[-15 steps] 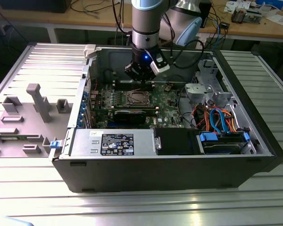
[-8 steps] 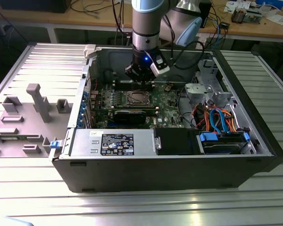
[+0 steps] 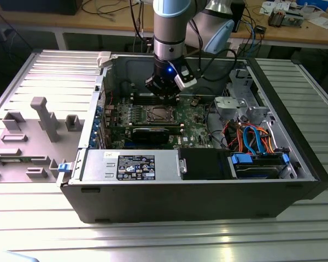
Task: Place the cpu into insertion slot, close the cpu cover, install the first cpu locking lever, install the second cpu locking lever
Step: 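Install the first cpu locking lever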
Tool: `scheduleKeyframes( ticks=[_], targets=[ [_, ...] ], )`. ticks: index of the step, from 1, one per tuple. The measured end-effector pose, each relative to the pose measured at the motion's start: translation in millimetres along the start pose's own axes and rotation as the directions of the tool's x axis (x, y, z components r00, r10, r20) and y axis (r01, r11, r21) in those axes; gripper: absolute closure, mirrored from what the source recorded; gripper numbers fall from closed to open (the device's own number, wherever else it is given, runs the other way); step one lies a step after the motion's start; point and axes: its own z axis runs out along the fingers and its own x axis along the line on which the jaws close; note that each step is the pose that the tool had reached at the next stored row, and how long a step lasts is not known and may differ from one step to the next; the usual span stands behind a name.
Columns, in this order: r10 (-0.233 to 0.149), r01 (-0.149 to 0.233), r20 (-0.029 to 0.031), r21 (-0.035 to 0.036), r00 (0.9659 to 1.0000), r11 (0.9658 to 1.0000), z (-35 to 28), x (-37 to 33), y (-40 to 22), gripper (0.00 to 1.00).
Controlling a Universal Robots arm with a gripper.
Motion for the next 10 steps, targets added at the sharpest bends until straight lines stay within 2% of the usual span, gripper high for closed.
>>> scheduleKeyframes(
  ticks=[10],
  targets=[
    [0.0, 0.0, 0.0, 0.004, 1.0, 1.0, 0.1, -0.1, 0.0, 0.89]
  ],
)
